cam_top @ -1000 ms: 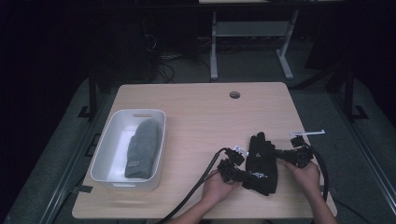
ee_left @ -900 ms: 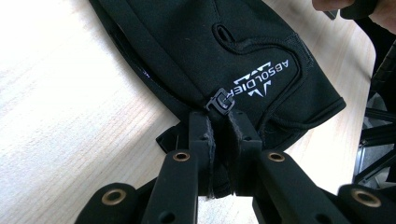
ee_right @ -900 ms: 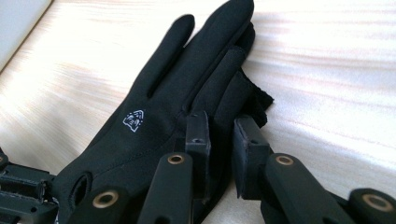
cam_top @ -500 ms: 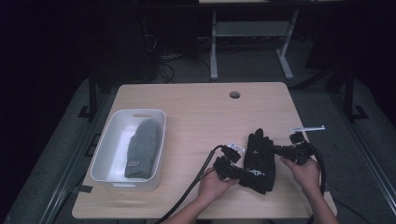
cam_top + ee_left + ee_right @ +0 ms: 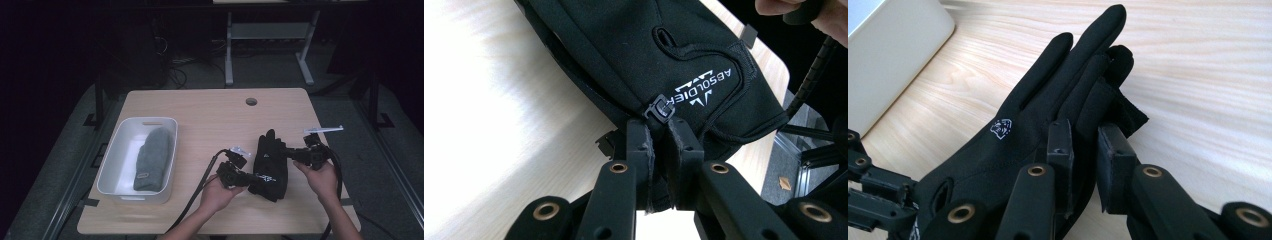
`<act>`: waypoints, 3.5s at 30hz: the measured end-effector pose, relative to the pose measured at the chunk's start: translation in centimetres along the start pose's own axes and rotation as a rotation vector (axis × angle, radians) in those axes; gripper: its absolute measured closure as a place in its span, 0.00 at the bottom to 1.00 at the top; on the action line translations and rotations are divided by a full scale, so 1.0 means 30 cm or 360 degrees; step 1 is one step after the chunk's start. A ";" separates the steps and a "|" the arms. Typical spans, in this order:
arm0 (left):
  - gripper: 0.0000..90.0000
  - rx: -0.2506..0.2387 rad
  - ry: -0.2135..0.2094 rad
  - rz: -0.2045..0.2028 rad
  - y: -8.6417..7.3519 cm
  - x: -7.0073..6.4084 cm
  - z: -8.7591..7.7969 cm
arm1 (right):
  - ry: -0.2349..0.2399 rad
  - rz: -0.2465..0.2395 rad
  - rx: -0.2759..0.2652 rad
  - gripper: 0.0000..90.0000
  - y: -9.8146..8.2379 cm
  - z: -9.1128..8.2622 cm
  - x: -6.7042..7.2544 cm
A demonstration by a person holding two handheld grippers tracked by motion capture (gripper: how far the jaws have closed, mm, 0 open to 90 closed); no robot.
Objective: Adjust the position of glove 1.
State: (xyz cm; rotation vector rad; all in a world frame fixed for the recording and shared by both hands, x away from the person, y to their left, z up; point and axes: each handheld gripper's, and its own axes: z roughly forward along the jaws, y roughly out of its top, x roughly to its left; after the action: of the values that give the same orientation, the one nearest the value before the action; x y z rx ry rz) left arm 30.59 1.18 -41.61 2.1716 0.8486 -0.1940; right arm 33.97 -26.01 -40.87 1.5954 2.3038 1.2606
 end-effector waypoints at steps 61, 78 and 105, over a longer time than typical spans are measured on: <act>0.91 -0.0234 0.0202 -0.0046 -0.081 0.167 -0.527 | 0.0236 -0.0254 -0.0044 0.87 0.367 0.175 0.427; 0.91 -0.0280 0.0258 -0.0109 -0.125 0.216 -0.622 | 0.0277 -0.0308 -0.0021 0.87 0.430 0.251 0.523; 0.92 -0.0305 0.0316 -0.0165 -0.182 0.274 -0.714 | 0.0336 -0.0340 -0.0025 0.87 0.478 0.342 0.627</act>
State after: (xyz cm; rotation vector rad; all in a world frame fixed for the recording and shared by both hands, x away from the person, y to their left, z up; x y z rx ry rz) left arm 30.64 23.36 -33.55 1.9913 1.0485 0.0520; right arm 40.97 -3.12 -31.30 1.2231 2.4975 1.4493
